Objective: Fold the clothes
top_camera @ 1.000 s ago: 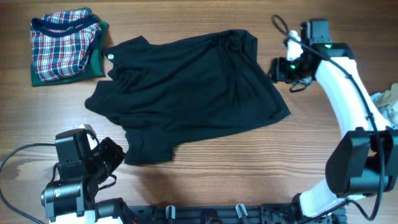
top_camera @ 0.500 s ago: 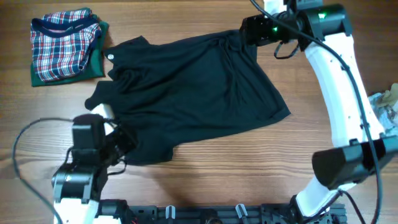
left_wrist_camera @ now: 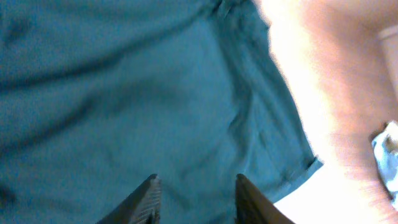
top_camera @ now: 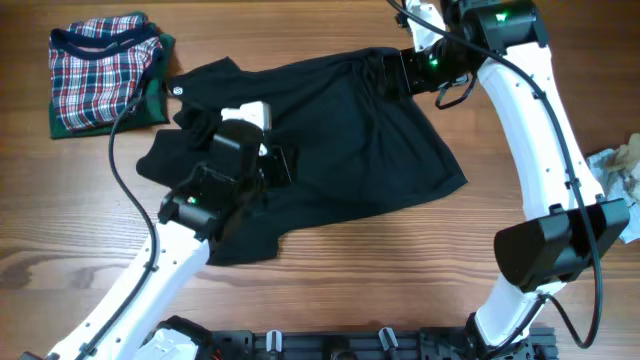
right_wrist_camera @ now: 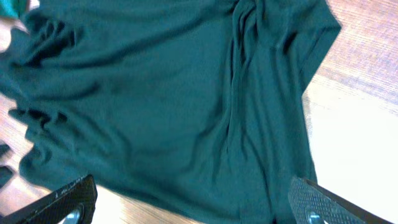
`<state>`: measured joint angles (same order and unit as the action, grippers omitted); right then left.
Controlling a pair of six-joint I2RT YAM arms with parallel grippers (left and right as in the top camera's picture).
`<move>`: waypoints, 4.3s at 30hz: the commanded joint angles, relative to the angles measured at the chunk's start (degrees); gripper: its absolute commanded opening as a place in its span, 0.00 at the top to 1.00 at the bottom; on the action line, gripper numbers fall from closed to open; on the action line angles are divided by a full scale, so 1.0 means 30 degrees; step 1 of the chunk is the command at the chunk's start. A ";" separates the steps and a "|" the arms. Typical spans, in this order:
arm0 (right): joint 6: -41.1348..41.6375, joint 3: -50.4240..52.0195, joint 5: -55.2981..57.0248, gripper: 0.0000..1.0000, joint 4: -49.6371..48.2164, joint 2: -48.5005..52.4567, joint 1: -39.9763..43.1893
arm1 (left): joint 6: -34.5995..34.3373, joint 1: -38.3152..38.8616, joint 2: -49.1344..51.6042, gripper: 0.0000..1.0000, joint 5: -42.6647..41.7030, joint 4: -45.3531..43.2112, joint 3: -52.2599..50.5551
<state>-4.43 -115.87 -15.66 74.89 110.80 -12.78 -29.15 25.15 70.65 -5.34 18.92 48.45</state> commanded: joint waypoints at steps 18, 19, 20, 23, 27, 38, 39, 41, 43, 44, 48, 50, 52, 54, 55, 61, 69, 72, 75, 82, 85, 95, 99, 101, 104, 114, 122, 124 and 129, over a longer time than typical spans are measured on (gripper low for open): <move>0.1166 -0.4051 0.2237 0.01 -0.3657 0.3716 -0.0437 | 0.1523 0.0029 0.4204 0.32 0.3271 0.8670 0.9216; 0.1894 -0.4044 0.2237 0.01 -0.4277 0.4284 -0.0437 | 0.1253 0.0029 0.4204 0.34 0.3322 0.8670 0.9216; 0.2630 -0.4044 0.2229 0.02 -0.4896 0.4816 -0.0437 | 0.0787 0.0029 0.4204 0.34 0.3322 0.8757 0.9216; 0.5712 -0.4036 0.2229 0.22 -0.6615 0.6470 -0.0415 | 0.0401 0.0036 0.4211 0.35 0.3322 0.9333 0.9209; 0.7482 -0.4014 0.2215 0.34 -0.7242 0.8298 -0.0357 | 0.0408 0.0036 0.4211 0.36 0.3322 0.9712 0.9209; 0.6462 -0.3993 0.1566 0.33 -0.8699 1.0520 0.0933 | 0.0554 0.0051 0.5326 0.37 0.3322 1.0433 0.9173; 0.6470 -0.3993 0.1559 0.33 -0.8852 1.0637 0.0962 | 0.0554 0.0051 0.5719 0.37 0.3315 1.0433 0.9173; 0.6470 -0.3993 0.1559 0.33 -0.9151 1.0914 0.0962 | 0.0554 0.0051 0.6295 0.37 0.3322 1.0338 0.9173; 0.6470 -0.3993 0.1392 0.35 -0.9253 1.1147 0.0962 | 0.0554 0.0051 0.6448 0.37 0.3330 1.0134 0.9173; 0.6477 -0.3993 0.1224 0.36 -0.9296 1.1336 0.0962 | 0.0554 0.0051 0.6455 0.37 0.3322 1.0054 0.9173; 0.6477 -0.3978 0.0896 0.39 -0.9333 1.1861 0.0969 | 0.0561 0.0051 0.6455 0.37 0.3330 0.9697 0.9173; 0.6470 -0.3978 0.0488 0.45 -0.9551 1.1963 0.0947 | 0.0554 0.0051 0.6455 0.37 0.3322 0.9704 0.9173; 0.6477 -0.3978 -0.0270 0.50 -0.9748 1.2050 0.0947 | 0.0554 0.0051 0.6455 0.37 0.3322 0.9704 0.9173; 0.6462 -0.3978 -0.0313 0.55 -0.9741 1.2123 0.0947 | 0.0561 0.0051 0.6455 0.37 0.3322 0.9704 0.9173; 0.6470 -0.3978 -0.0313 0.58 -0.9748 1.2174 0.0947 | 0.0554 0.0051 0.6455 0.37 0.3322 0.9704 0.9173; 0.6470 -0.3978 -0.0386 0.81 -0.9581 1.2699 0.0889 | 0.0554 0.0051 0.6455 0.36 0.3322 0.9704 0.9173; 0.5952 -0.5202 -0.1435 0.96 -0.7664 1.0921 0.2812 | 0.0546 0.0051 0.6455 0.36 0.3315 0.9544 0.9173; 0.5362 -0.5202 -0.1785 0.96 -0.7621 0.9537 0.3716 | 0.0546 0.0051 0.6455 0.36 0.3315 0.9537 0.9173; 0.2790 -0.5202 -0.2047 0.96 -0.8371 0.8400 0.4342 | 0.0546 0.0051 0.6455 0.36 0.3315 0.9479 0.9173; 0.1931 -0.5202 0.2922 0.53 -1.0593 0.8102 0.4481 | 0.0546 0.0051 0.6455 0.36 0.3308 0.9493 0.9173; 0.2973 -0.5202 0.2637 0.27 -0.9406 0.8021 0.4860 | 0.0546 0.0087 0.6455 0.36 0.3308 0.9493 0.9173; 0.0576 -0.4976 0.0925 0.16 -0.0648 0.7745 0.1632 | -0.0481 0.0036 0.6455 0.36 0.3322 0.9872 0.9173; 0.2331 -0.4437 0.3031 0.30 -0.0248 0.7796 -0.0313 | -0.3031 -0.0721 0.6455 0.36 0.3322 1.0280 0.9173; 0.3126 -0.3825 0.4393 0.34 -0.0780 0.7832 -0.1042 | -0.3606 -0.1137 0.6455 0.37 0.3315 1.0324 0.9173; 0.4707 -0.2718 0.6499 0.41 -0.1734 0.7963 -0.1494 | -0.3592 -0.1392 0.6455 0.37 0.3330 1.0506 0.9173; 0.4969 -0.0466 0.7366 0.44 -0.3985 0.8000 -0.1486 | -0.3592 -0.1392 0.6455 0.37 0.3322 1.0513 0.9173; 0.4962 0.0415 0.7366 0.57 -0.5129 0.8327 -0.1486 | -0.3585 -0.1392 0.6455 0.36 0.3322 1.0513 0.9173; 0.4954 0.0415 0.7461 0.61 -0.5136 0.8466 -0.1486 | -0.3585 -0.1392 0.6455 0.36 0.3322 1.0513 0.9173; 0.4830 0.0415 0.8298 0.70 -0.5034 0.8466 -0.1392 | -0.3585 -0.1392 0.6455 0.36 0.3322 1.0513 0.9173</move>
<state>10.07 -114.87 7.25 59.72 136.27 -17.19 -38.94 21.34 90.04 3.62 50.39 75.16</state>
